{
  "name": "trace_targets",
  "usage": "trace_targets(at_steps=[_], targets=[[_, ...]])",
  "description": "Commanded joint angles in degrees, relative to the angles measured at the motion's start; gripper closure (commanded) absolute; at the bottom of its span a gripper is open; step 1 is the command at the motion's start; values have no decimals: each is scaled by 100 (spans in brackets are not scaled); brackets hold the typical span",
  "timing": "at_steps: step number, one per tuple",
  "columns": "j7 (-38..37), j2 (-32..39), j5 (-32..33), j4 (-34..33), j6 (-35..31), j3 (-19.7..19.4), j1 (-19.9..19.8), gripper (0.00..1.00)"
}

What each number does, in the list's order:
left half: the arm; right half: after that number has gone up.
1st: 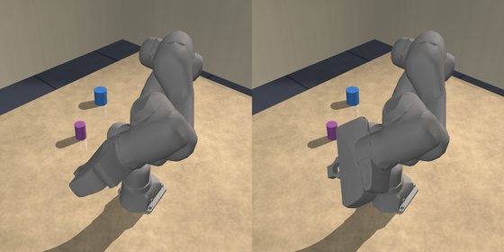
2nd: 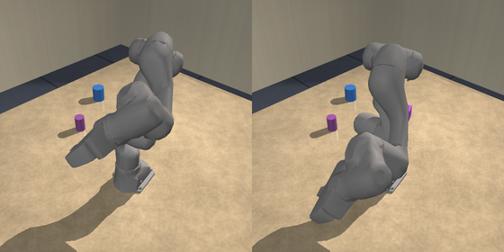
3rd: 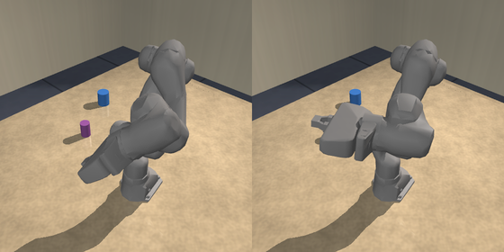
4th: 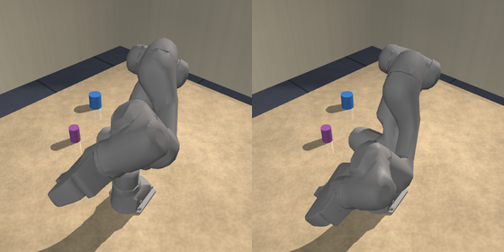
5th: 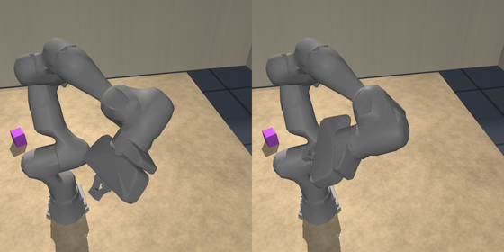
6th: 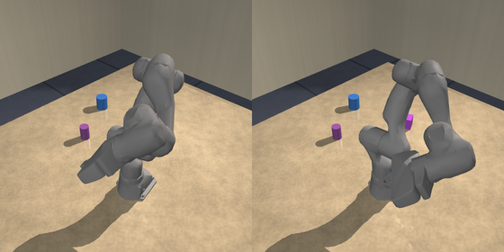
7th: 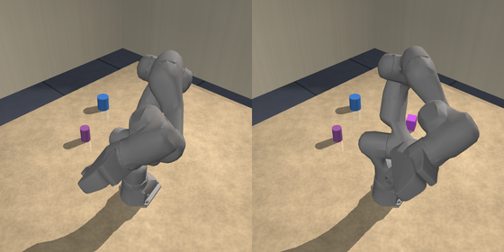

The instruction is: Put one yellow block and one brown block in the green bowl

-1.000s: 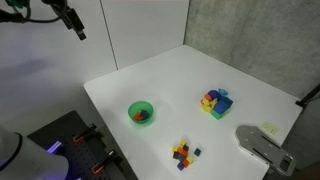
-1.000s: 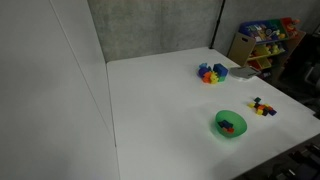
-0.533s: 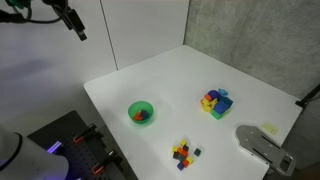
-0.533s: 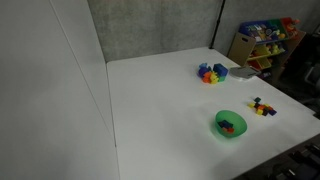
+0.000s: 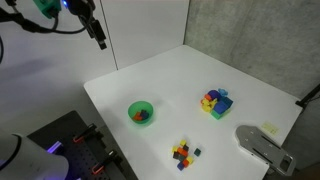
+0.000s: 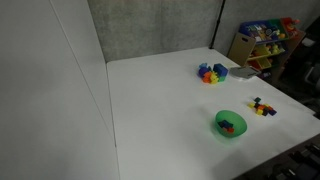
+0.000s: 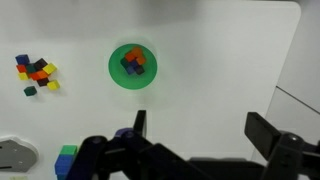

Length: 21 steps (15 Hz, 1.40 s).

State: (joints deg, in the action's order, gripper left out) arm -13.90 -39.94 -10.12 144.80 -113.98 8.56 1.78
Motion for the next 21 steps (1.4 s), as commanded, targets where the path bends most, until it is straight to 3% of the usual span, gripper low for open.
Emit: trace_targets(at_steps=[1, 12, 18, 21], targets=[[195, 653, 297, -74, -344, -288, -259, 0], [1220, 3108, 447, 85, -2031, -1357, -731, 0], [924, 4583, 1048, -60, -3425, -1685, -1060, 0], [898, 5214, 1038, -222, -3866, -1859, -1134, 0]])
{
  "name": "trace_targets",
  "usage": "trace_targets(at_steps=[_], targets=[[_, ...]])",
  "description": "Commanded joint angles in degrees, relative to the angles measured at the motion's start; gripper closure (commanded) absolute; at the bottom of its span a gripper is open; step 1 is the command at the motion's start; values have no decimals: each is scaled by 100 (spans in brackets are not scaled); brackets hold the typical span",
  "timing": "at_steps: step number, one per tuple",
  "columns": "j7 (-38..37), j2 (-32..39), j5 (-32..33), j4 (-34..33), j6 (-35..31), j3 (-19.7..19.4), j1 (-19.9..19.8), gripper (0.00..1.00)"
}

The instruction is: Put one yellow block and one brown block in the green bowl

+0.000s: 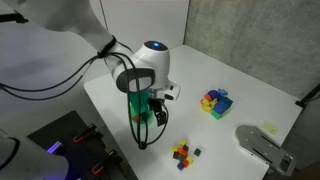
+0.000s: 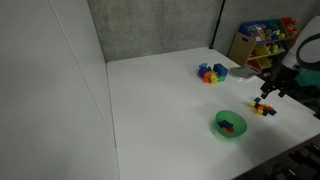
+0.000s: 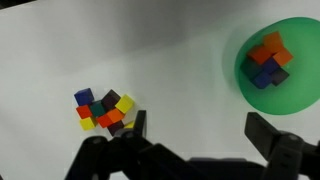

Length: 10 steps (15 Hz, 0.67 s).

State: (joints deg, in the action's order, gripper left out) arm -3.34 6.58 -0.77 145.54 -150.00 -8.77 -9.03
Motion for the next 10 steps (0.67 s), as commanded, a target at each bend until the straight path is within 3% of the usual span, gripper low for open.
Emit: trace_targets(at_steps=[1, 3, 8, 10], targets=[[-125, 685, 52, -333, -341, -159, -63, 0], [86, 651, -204, -384, -107, -105, -119, 0], [5, 712, -94, -319, -271, -156, -56, 0], [-24, 1077, -144, -487, -527, -187, -111, 0]])
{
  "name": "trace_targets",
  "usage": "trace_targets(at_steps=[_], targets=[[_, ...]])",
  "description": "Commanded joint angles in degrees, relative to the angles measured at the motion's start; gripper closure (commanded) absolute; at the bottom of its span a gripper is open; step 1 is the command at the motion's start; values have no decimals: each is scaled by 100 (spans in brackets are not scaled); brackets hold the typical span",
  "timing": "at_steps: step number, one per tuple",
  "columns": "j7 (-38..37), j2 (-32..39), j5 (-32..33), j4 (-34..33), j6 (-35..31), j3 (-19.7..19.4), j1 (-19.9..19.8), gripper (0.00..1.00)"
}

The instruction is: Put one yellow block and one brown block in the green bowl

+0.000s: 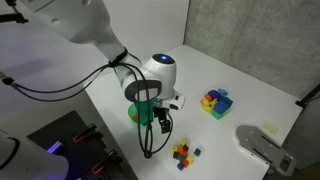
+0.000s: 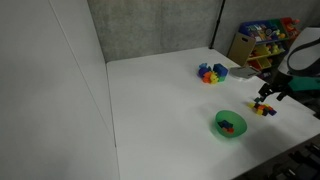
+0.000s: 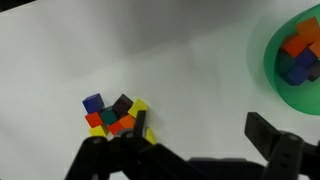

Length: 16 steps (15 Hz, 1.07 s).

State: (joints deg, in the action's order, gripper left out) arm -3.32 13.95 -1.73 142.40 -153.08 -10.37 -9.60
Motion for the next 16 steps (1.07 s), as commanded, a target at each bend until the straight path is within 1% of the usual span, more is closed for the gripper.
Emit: trace_targets(at_steps=[1, 3, 8, 13, 16], targets=[[-18, 475, -47, -205, -407, -51, -79, 0], [28, 801, -97, -328, -663, -74, -161, 0], [108, 1764, -315, -799, -1164, 32, -538, 0], [181, 2443, -497, -1331, -1370, 292, -943, 0], [172, 2739, -531, -1593, -1463, 368, -1090, 0]])
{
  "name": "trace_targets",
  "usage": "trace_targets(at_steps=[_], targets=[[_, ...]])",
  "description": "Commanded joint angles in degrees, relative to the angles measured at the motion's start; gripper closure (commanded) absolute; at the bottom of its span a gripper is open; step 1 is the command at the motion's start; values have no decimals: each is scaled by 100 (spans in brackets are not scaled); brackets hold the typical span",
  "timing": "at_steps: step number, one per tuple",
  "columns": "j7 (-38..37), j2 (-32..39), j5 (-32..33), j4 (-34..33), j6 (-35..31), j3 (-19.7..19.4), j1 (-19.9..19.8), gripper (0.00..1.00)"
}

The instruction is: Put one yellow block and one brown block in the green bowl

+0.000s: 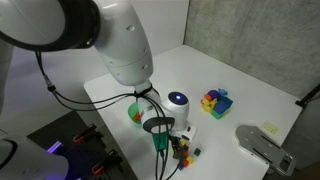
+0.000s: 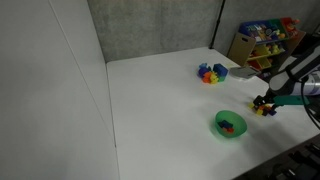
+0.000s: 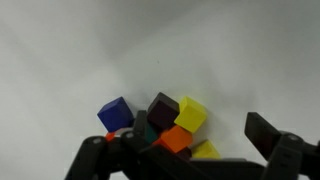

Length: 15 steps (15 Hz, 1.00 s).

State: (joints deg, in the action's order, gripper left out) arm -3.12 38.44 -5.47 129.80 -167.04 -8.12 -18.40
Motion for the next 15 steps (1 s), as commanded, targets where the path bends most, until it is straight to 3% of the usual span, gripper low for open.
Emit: trace_targets(at_steps=[1, 13, 14, 15], targets=[[124, 367, -164, -410, -40, 140, -238, 0], [211, 616, -292, -569, 36, 428, -693, 0], [215, 628, -296, -571, 24, 442, -714, 19], [214, 634, -307, -574, 22, 451, -734, 26]])
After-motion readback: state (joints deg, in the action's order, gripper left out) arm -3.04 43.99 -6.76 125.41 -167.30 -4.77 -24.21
